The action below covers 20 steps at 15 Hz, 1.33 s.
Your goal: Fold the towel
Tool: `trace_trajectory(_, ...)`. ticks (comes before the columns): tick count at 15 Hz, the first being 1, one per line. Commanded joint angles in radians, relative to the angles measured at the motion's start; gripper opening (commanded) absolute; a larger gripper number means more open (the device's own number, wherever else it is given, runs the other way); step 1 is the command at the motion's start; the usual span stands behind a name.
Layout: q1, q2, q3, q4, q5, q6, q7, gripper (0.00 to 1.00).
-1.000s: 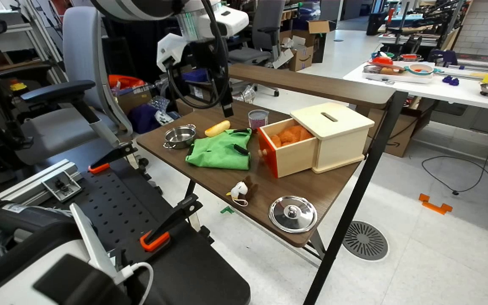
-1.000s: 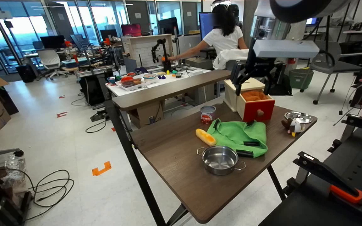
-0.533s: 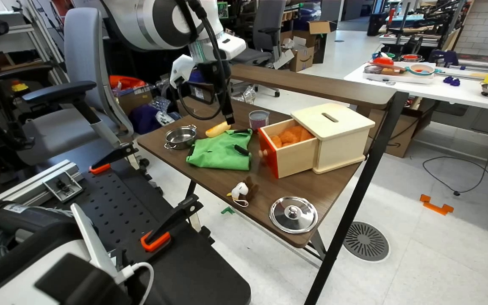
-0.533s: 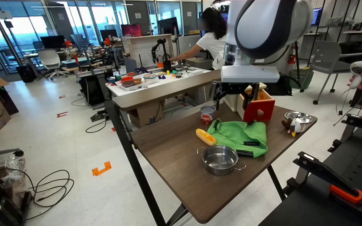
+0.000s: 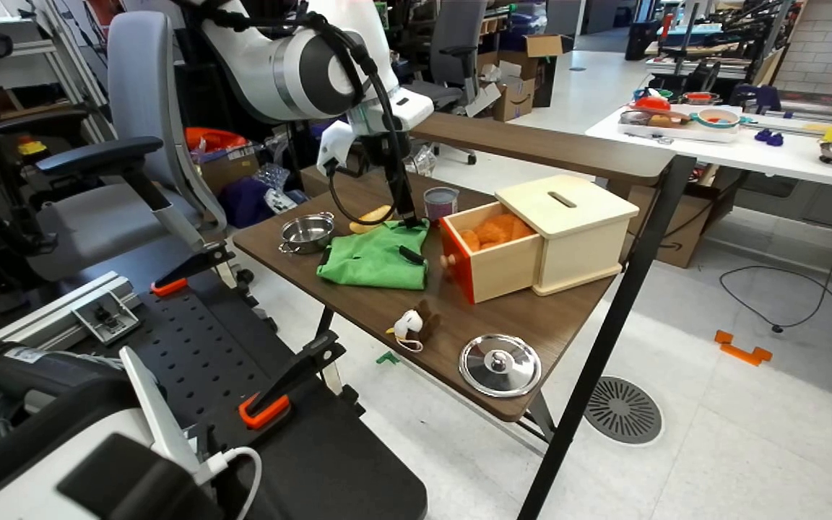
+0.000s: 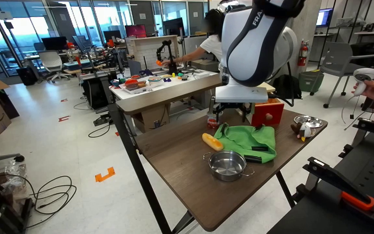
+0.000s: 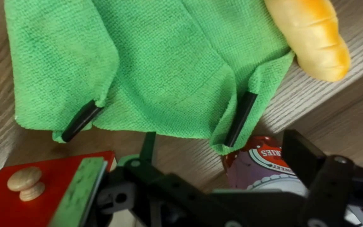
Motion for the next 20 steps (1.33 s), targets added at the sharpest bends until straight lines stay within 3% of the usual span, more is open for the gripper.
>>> trace_trajectory(1, 0.016, 0.069, -0.018, 0.087, 0.023, -0.019, 0.02, 1.0)
trace_trajectory(3, 0.011, 0.091, -0.01, 0.118, 0.028, -0.025, 0.021, 1.0)
trace_trajectory(5, 0.003, 0.107, 0.002, 0.144, 0.034, -0.036, 0.012, 0.72)
trace_trajectory(14, 0.005, 0.145, 0.001, 0.195, 0.036, -0.055, 0.011, 0.03)
trace_trajectory(20, 0.016, 0.068, 0.003, 0.146, 0.027, -0.046, -0.005, 0.01)
